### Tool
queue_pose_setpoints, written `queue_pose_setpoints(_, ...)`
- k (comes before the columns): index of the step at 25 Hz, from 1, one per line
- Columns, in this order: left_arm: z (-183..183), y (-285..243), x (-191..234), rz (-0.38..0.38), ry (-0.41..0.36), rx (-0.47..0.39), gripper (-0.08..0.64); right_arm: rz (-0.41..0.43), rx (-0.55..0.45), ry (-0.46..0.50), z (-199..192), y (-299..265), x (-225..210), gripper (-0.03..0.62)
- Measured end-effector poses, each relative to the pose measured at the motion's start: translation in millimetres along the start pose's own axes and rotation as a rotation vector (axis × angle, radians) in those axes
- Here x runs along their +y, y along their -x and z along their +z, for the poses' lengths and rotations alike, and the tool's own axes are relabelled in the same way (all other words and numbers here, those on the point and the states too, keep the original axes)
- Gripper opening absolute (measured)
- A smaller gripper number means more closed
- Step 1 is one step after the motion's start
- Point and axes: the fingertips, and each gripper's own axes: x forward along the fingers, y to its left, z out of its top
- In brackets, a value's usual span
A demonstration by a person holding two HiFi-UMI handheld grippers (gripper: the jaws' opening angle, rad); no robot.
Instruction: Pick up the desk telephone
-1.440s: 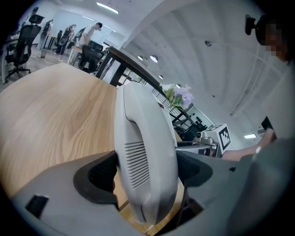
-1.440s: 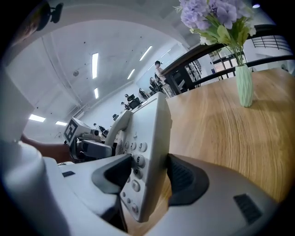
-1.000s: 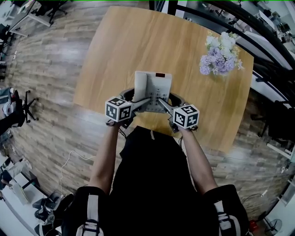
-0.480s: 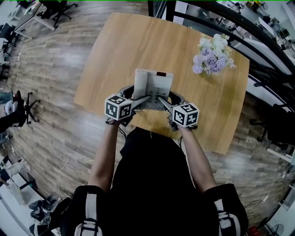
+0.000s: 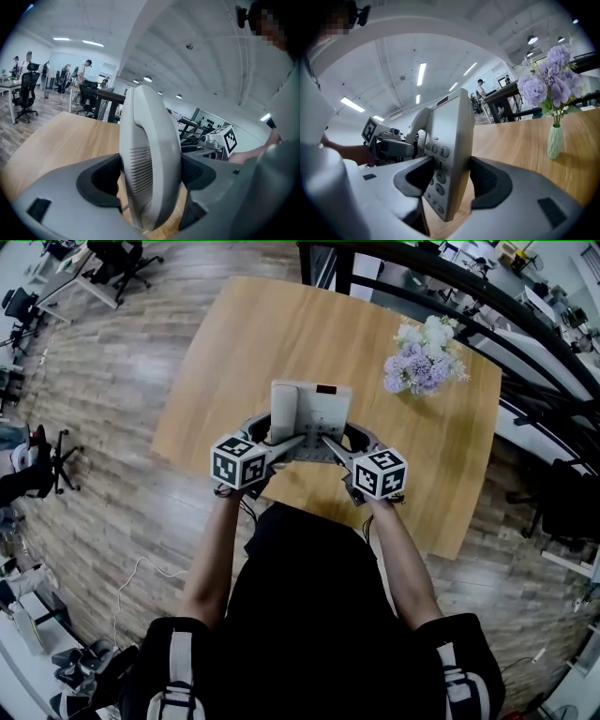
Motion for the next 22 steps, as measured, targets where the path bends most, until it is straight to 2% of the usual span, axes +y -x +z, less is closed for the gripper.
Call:
queue_pose_setpoints(6, 19, 13, -6, 0.029, -0.022, -0.055, 0.4, 0.024, -0.024, 0.043, 22, 4, 10, 0.256)
queue_pose_setpoints(12, 36, 26, -17, 0.051, -0.09, -0.075, 0.4, 0.038, -0.045, 0.041, 34, 10, 21, 0.256)
queue_pose_setpoints(22, 53, 46, -25, 0.067, -0.101, -0.123, 0.4, 0.036, -0.052, 0.142, 60, 19, 41, 0.258)
